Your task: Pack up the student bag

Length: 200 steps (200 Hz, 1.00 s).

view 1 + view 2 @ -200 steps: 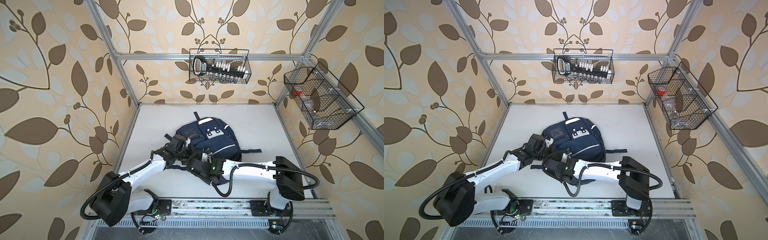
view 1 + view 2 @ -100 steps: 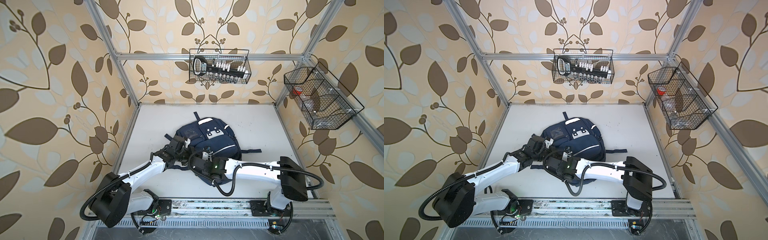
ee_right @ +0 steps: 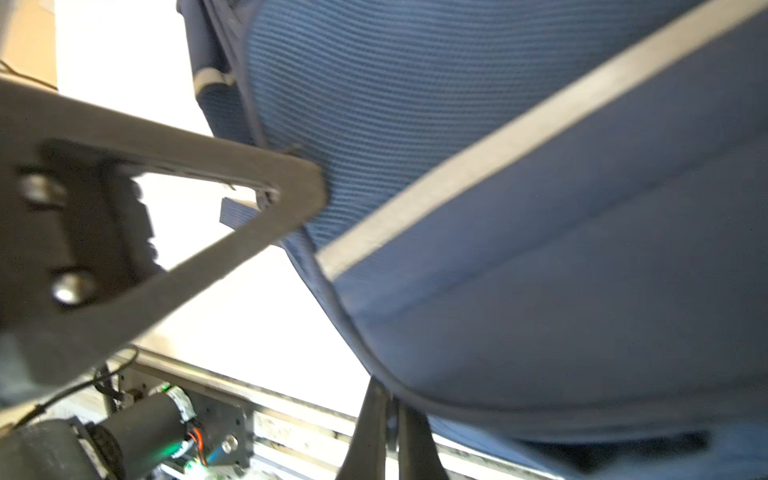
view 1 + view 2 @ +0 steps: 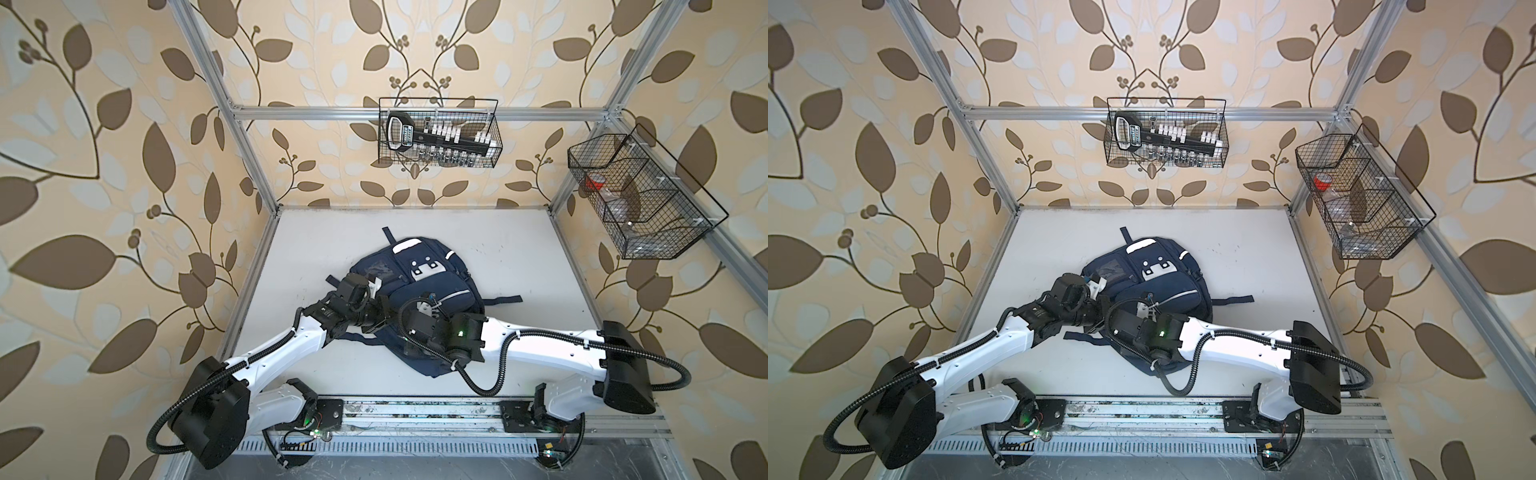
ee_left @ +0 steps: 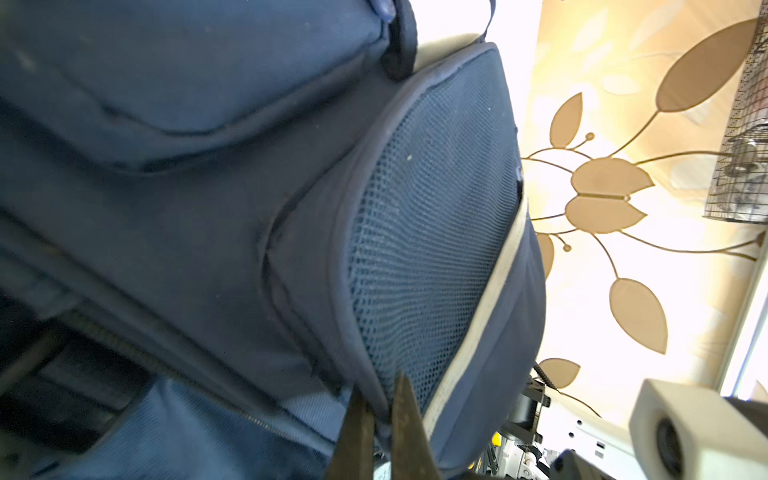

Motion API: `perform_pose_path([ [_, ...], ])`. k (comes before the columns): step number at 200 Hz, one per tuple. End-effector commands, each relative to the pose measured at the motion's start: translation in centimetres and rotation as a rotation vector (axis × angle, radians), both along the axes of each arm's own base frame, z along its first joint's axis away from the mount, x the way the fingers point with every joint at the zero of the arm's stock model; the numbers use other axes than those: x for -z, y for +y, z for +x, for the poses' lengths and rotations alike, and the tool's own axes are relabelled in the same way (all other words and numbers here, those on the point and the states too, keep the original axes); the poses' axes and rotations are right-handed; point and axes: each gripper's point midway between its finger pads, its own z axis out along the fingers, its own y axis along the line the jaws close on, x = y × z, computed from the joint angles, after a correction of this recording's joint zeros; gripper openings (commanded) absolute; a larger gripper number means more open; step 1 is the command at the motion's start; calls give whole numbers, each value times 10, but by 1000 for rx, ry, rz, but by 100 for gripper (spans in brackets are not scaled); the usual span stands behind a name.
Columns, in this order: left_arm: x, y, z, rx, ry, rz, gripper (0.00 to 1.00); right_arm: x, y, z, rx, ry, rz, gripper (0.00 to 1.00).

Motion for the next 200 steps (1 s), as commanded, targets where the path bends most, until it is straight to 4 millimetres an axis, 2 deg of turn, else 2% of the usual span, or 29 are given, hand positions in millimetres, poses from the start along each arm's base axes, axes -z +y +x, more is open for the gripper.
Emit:
perform_pose_path([
  [1, -8, 17, 13, -46, -99, 83, 0, 4, -38, -3, -15, 22, -98, 0],
  [22, -13, 22, 15, -58, -113, 103, 0, 4, -60, 4, 1, 7, -127, 0],
  [50, -19, 26, 15, -70, -127, 107, 0, 18, -89, 16, 31, 16, -178, 0],
  [80, -24, 33, 15, -83, -137, 119, 0, 22, -101, 29, 19, -47, -221, 0],
  [98, -21, 50, 18, -122, -125, 180, 0, 22, -100, 29, -11, -73, -212, 0],
  [133, -21, 99, 45, -257, -77, 224, 0, 18, -82, 13, -86, -76, -135, 0],
  [151, -24, 115, 62, -308, -64, 220, 0, 19, -70, 2, -119, -63, -118, 0],
  [191, -13, 142, 101, -406, -7, 249, 0, 11, -17, -29, -256, -61, -38, 0],
  [200, -17, 144, 109, -418, -6, 212, 0, 12, -8, -32, -264, -54, -25, 0],
])
